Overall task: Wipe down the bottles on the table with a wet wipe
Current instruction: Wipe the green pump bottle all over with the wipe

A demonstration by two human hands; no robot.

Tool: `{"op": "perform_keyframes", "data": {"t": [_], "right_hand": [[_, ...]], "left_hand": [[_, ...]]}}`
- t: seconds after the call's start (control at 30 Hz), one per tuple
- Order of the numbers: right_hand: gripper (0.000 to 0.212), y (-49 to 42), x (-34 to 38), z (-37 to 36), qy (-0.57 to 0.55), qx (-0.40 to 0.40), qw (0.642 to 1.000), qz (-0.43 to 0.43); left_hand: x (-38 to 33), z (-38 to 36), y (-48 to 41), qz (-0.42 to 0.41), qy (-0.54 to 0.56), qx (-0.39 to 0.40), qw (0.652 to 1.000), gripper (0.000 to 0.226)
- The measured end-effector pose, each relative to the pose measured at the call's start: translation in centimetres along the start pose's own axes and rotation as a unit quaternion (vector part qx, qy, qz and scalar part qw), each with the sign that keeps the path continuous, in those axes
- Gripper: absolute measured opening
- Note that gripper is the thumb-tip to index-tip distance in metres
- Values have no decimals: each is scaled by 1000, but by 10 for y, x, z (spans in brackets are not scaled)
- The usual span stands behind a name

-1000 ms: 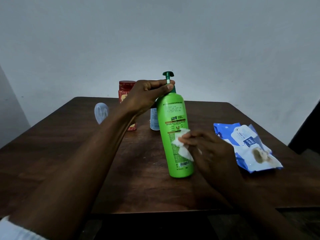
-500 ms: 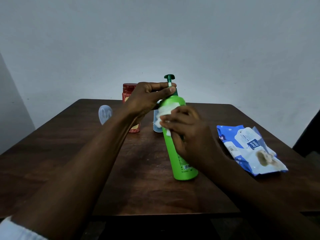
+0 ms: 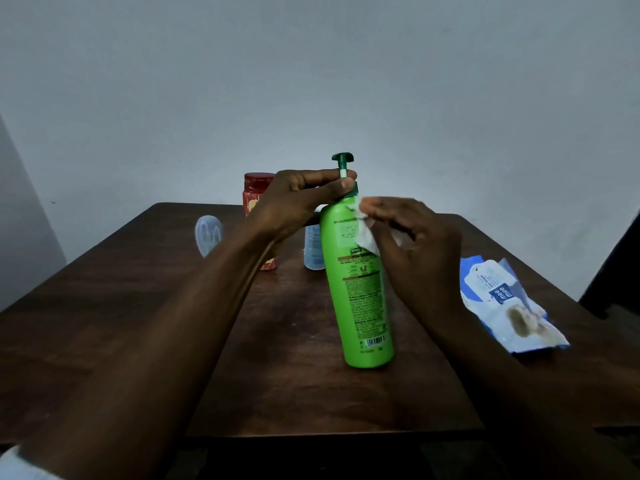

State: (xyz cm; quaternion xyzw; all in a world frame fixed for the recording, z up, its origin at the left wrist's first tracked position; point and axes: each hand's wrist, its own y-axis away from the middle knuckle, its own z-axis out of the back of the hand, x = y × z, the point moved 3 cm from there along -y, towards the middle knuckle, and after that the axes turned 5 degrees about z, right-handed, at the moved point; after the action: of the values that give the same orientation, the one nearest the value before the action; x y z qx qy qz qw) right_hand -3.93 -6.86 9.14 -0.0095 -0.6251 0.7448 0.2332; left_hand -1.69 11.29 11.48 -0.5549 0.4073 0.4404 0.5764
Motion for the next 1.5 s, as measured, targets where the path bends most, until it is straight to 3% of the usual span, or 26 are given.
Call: {"op": "perform_keyframes", "data": {"t": [0.2,0.3,0.47,0.57,0.7,0.83,0.97,1.03,1.1,1.23,1.4,1.5], "right_hand": [[26,-1,21,-19,33,77,984,157],[25,0,17,-9,-3,53,986,160],[22,-5,12,8,-67,6,996,61],[16,-11,9,12,-164,14,986,-9],[16,-11,5,11,-270,13,957,-107],[18,1,8,3,-378,-18,902,-206],[24,12,20,1,-413,-32,874,-254],[28,15,26,4,-375,-41,893,-247],[30,17,30,6,-307,-45,927,-212],[31,23,38,8,-187,-57,973,-125],[28,33,53,10,-103,-80,991,-24],[25,28,58,11,-91,-50,994,21]], "left_hand": [[-3,1,7,-7,9,15,1000,26],[-8,0,12,-15,5,53,998,29],[-15,-8,20,-54,-9,103,993,31],[-16,-10,26,-73,3,125,989,33],[-17,-9,32,-90,-3,151,985,35],[-16,-6,38,-99,2,174,980,37],[-18,-3,45,-110,-28,194,974,40],[-19,0,46,-115,-89,158,977,40],[-21,0,48,-130,-161,73,976,38],[-19,-9,67,-152,-181,-72,969,34],[-14,-15,95,-150,-121,-67,979,52],[-12,-17,105,-166,-170,-25,971,76]]}}
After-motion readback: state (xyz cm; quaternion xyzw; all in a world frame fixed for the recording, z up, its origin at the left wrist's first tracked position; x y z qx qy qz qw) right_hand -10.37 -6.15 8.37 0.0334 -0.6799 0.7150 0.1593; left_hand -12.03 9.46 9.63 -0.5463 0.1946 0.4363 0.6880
